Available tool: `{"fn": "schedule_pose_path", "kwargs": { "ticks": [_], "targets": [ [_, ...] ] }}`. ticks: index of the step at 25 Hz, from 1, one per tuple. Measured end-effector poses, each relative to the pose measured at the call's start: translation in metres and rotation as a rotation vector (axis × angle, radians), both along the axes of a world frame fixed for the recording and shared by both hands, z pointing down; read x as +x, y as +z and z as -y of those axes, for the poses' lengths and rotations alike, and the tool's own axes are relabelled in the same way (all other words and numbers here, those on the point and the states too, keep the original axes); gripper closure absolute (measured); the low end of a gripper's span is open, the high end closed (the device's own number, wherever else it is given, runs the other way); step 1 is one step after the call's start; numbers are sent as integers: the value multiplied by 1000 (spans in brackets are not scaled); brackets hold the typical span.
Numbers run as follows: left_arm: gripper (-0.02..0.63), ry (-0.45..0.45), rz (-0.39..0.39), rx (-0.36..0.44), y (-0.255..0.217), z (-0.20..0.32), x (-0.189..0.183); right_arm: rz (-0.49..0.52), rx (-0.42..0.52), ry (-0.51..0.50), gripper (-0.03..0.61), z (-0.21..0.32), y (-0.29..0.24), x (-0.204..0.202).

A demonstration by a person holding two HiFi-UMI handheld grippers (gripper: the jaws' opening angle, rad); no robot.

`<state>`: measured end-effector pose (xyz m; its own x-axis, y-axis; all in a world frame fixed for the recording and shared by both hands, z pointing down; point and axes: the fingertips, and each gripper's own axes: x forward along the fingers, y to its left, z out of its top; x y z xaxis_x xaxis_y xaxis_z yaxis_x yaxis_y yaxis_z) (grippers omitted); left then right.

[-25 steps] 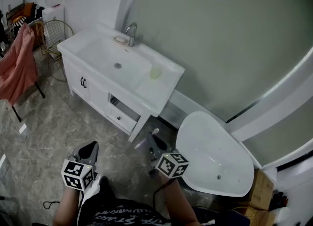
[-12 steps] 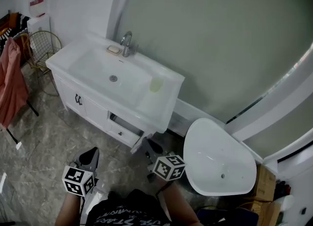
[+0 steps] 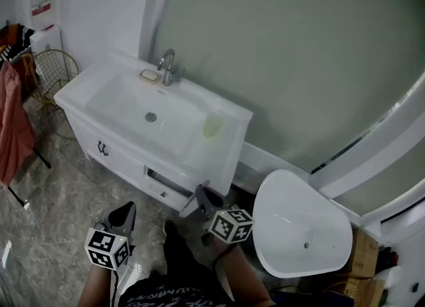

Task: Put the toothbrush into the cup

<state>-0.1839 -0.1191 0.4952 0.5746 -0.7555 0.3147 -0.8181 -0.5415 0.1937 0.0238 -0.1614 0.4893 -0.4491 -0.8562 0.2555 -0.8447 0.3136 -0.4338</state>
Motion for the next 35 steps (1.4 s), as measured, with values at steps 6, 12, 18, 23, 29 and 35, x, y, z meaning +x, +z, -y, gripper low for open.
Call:
{"fn": "schedule_pose_path", "kwargs": {
  "ticks": [6,12,18,23,29,35],
  "targets": [
    [604,-37,31,-27,6,59,15,23,11,-28,560,67,-2,21],
    [604,-38,45,-19,-4,129,57,44,21,-22,560,139,-11,62],
    [603,-40,55,6,-17,190,90,61,63,-8,560,203,-30,98],
    [603,-42,54,3,-21,226,106,73,103,28,560,250,-45,130],
    [603,-63,52,-9,-18,265,117,67,128,54,560,300,-54,161],
    [603,-63,60,-19,-10,285,129,46,87,41,560,325,-32,168]
  ]
}}
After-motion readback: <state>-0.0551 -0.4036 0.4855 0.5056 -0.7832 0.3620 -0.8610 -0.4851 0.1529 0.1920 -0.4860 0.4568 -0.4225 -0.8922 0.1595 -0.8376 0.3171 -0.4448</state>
